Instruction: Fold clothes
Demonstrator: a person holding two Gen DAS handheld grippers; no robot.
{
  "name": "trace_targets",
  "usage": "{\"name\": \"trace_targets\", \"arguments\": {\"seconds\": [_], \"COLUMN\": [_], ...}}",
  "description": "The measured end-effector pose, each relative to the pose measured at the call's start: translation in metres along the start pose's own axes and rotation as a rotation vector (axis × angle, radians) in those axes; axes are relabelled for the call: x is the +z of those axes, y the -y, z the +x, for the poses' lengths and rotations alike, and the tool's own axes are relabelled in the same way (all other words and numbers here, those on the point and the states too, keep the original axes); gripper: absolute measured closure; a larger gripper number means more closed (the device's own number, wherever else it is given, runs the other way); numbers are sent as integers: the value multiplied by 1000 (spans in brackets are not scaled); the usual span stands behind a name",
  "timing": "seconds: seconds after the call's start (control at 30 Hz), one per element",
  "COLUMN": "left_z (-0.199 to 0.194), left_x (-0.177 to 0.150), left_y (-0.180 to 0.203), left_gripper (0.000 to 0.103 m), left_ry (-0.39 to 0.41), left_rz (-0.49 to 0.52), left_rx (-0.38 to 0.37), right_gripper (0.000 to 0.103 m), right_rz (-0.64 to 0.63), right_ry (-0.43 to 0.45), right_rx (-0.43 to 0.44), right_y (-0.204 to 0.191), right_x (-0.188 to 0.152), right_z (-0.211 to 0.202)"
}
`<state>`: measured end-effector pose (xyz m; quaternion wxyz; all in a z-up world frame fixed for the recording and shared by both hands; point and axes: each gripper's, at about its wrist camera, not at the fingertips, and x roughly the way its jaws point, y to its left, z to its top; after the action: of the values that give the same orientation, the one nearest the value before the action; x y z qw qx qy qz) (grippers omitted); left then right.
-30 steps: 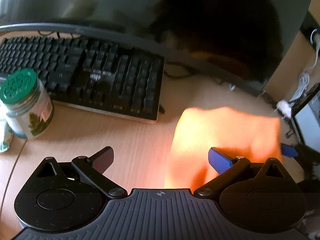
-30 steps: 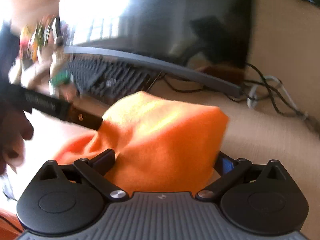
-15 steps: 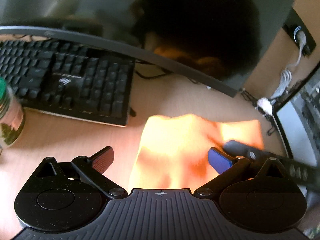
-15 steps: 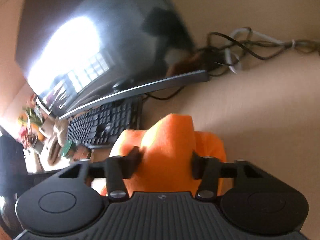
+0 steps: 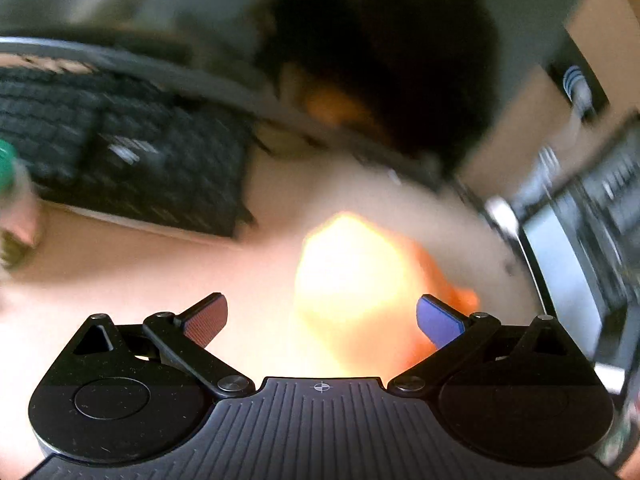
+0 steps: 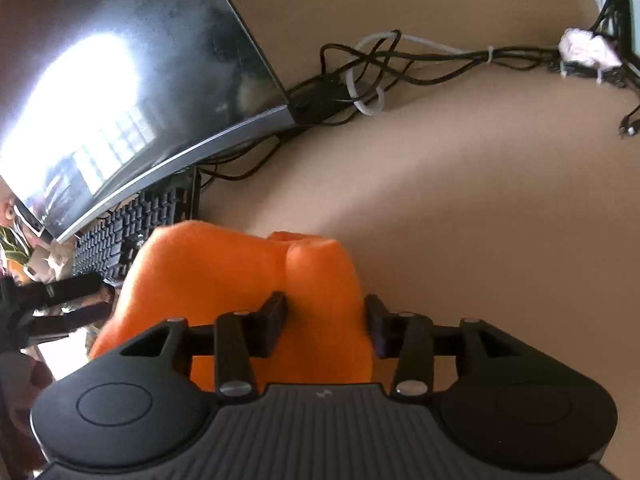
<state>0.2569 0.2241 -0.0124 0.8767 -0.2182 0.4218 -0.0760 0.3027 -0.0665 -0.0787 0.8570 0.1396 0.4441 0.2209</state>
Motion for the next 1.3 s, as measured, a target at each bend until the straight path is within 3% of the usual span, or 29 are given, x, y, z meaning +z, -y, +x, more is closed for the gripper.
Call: {"name": "trace_targets", "arguments": {"seconds": [0.13,0.2,0.33,0.5,0.6,0.67,0.73,0.9,1.0,1.07,1.2,1.3], "left_z": [3,-4,-26,-49,-45,-38,-31,-23,-30,-36,-31,4], "left_x": [-17,-21,-27,-39,-44,-48,-48,-39,-19,1,41,54], "left_y": [7,-1,-17,-28,-26,-24,-25,-34,-39,-41,-44,-42], "left_gripper": [0,0,0,0,0,0,0,0,0,0,0,0], "left_ry": [-56,-53,-20,-12,-26,-32,-40,-34,34,86,97,58], "left_rz": [41,31,31,52,118,169,185,190,161,130,52,24], "left_rx": [9,51,164,156,143,137,123,56,-12,-90,-385,-321], "right_gripper": [58,52,52,52,45,23,10,9,8,8,8,2], "right_rz": [-53,-93,-217,-328,-328,-312,-333,-487,-544,-535,-498,-515], "right_ry": [6,28,83,146,146,165,201,163,87,46,77,166], "right_rx": [-14,-28,-54,-106,-96,-83,-102,-172,-268,-334,-355,-357], "right_y": [-10,-23,-61,-101,-103,-101,-101,-113,-121,-123,-129,-135], "right_x": [1,4,14,23,31,32,24,-29,-59,-73,-71,-61], "right_z": [5,20,46,73,70,49,18,-30,-21,-11,-25,-47]}}
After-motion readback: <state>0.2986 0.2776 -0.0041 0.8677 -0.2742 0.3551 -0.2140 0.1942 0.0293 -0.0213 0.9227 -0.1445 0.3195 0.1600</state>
